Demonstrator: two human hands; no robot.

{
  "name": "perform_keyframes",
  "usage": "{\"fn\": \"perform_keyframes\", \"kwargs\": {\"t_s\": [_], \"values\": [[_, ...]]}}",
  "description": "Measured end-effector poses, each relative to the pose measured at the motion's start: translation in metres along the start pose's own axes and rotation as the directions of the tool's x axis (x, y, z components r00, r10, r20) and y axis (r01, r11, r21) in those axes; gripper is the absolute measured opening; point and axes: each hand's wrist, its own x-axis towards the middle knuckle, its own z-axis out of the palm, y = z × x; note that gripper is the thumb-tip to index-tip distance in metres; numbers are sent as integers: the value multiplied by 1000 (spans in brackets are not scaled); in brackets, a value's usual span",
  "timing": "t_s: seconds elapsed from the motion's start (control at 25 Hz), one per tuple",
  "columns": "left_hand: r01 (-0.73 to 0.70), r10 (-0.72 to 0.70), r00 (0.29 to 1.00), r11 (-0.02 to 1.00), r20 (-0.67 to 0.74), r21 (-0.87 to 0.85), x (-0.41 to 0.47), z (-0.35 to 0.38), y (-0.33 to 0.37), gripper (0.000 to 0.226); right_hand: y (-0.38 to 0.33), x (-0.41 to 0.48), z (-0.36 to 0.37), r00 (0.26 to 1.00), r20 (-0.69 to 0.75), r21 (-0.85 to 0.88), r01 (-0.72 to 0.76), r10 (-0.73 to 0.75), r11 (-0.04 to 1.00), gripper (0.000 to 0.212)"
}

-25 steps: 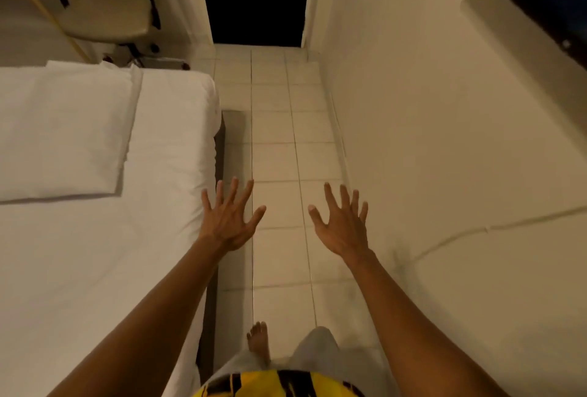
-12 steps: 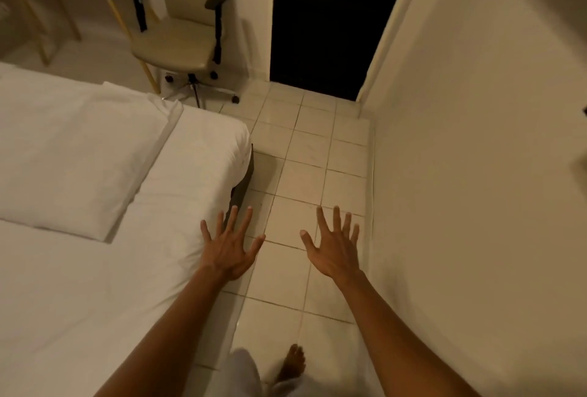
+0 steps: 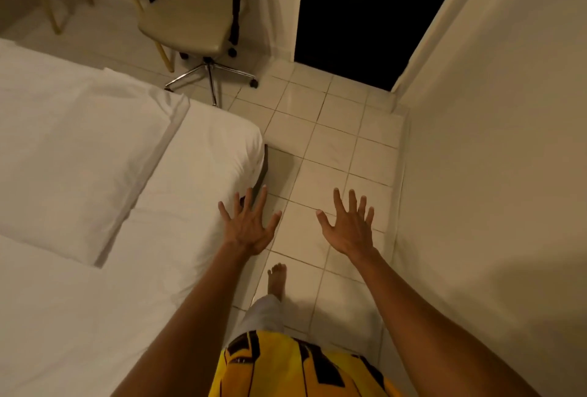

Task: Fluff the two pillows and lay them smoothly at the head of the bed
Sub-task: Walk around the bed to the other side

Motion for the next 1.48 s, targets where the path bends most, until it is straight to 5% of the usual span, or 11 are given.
{"fn": "perform_keyframes", "kwargs": {"t_s": [0.36,0.64,0.88,1.48], "values": [[30,-29,998,999,-52,21,170,-77,40,76,0,170,-70,999,-40,-11,37,-37,999,77],[101,-107,982,994,-154,-47,282,-103,115,75,26,296,-131,966,-129,-157,204,-225,966,78],[226,-252,940,965,-229,-135,350,-120,163,76,44,391,-174,919,-26,-185,383,-394,905,79],[481,-561,803,809,-199,-338,580,-248,92,75,-104,698,-278,781,148,-323,618,-607,716,77]]}}
